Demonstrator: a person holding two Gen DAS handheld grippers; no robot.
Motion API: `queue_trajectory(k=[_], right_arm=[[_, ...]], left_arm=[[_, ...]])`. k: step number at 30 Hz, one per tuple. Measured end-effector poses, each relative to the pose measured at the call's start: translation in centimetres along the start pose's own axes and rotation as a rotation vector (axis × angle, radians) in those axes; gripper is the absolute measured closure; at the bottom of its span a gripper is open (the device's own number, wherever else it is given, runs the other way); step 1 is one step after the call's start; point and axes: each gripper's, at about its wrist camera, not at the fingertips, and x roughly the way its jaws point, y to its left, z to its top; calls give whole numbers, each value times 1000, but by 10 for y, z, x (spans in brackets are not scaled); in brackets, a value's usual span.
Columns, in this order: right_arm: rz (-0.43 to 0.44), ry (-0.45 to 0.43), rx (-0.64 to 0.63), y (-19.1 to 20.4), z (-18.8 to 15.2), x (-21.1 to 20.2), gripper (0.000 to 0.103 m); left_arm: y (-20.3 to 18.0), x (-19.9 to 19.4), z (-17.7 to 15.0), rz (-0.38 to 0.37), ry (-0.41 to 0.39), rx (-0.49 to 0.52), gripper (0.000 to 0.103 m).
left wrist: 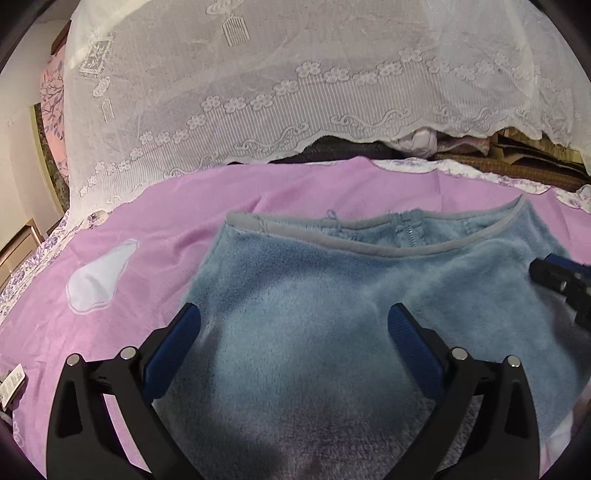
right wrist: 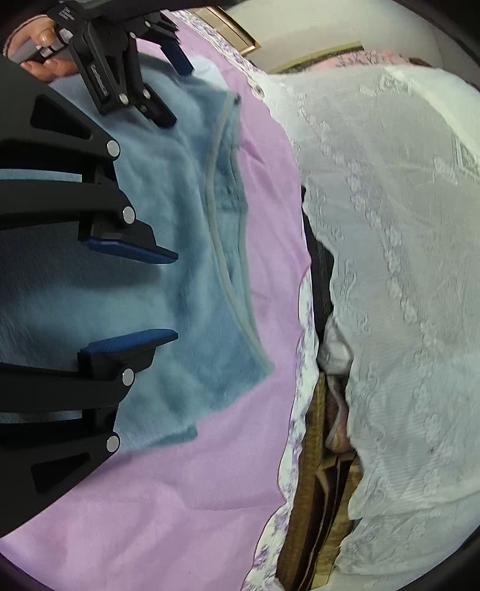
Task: Fold small clothes
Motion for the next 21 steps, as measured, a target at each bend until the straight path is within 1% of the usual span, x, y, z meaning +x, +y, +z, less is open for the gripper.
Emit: queue_trajectory(k=[3,4,5,8,14,17,18,21], right_arm=[[16,8,-47,15,-8,-7,66],[17,16,-63,19,-11,-8,63],[9,35,-86,24,-15,-7,58],[-29,82,-145,35,-28,1,56],[-27,93,-150,34,-32,-2,56],[-20,88,-145,33,-30,-4,57],[-5,78,-133,32,-28,-7,57],[41,49,-77,23,-15,-14,57]], left_arm=[[-1,-3,-2,-11,3,4,4],[-1,-1,-3,-14,14,9,4],[-2,1,-4,-13,29,14,4],[-4,16,-9,-28,108,22,4],[-4,13,-12,-24,100,30,4],[-1,4,-11,-27,69,18,4],[1,1,-9,-31,59,12,4],[9,-6,3,-81,37,-32,4]])
